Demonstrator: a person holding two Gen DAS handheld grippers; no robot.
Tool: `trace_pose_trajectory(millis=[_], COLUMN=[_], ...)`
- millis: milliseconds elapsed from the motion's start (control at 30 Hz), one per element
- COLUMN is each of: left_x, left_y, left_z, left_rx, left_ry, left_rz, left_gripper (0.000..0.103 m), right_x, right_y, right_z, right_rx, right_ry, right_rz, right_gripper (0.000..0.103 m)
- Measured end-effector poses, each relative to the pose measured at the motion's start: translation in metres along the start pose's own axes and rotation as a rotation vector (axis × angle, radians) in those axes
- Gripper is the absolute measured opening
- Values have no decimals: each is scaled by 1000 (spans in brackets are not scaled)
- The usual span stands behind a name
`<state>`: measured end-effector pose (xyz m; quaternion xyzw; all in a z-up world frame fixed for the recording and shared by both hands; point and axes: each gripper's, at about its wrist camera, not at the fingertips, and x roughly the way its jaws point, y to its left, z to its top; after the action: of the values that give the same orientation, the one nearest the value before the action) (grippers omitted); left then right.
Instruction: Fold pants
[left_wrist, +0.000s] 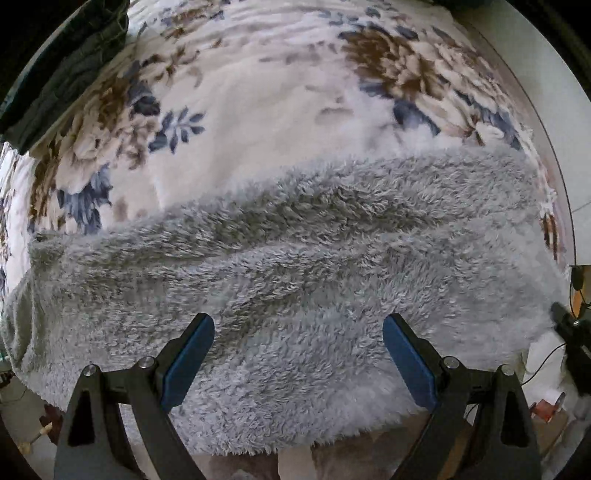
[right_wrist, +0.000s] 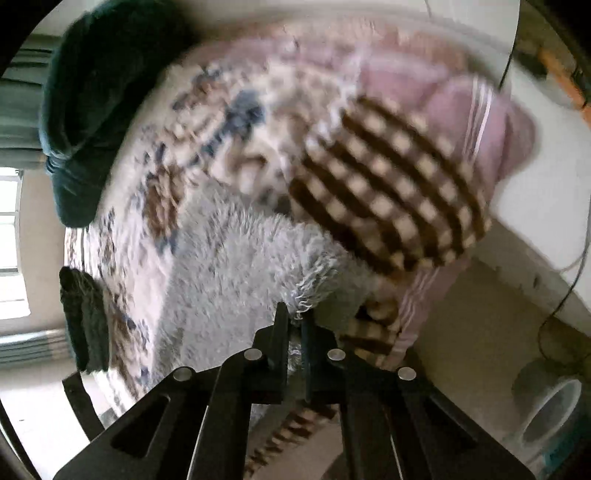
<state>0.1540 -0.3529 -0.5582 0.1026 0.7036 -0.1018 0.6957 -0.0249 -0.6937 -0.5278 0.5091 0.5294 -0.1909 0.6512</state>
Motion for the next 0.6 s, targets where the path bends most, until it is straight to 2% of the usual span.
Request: trace_pose_trajectory(millis=[33,67,100,133,233,333,367,400,467,533,600], left_x=[9,19,25,34,62,87,95,99,107,113,116], left_y=[-2,-5,-7,-9,-13,-10,-8,-7,-4,-6,-9], left_z=[2,5,7,9,13,20,24,27,35,42,47], left_rx=[2,5,10,18,35,16,-1,-7,-21,-27,-25], left_ry=[17,30,37,43,70,105,116,125,149,176,199], left_rz=[0,5,10,20,31,7,-12,-23,-49,-57,-49], left_gripper=[93,93,93,93,94,103,103,103,103,103,103], right_x=[16,19,16,19,35,63,67,70,71,69,74], right_y=[-9,-20,-32,-39,-50,-49,-48,-44,-35,-25,-20], right_z=[4,5,5,5,5,6,5,4,0,-6,-11], right_rx=[26,40,52,68,65,39,35,23,-6,-44,-58], right_ry=[66,94,95,81,103,126,115,104,91,89,125], right_rz=[19,28,43,46,59,100,108,141,174,211,237], right_gripper=[23,57,85,88,88,84,71,52,37,37,38])
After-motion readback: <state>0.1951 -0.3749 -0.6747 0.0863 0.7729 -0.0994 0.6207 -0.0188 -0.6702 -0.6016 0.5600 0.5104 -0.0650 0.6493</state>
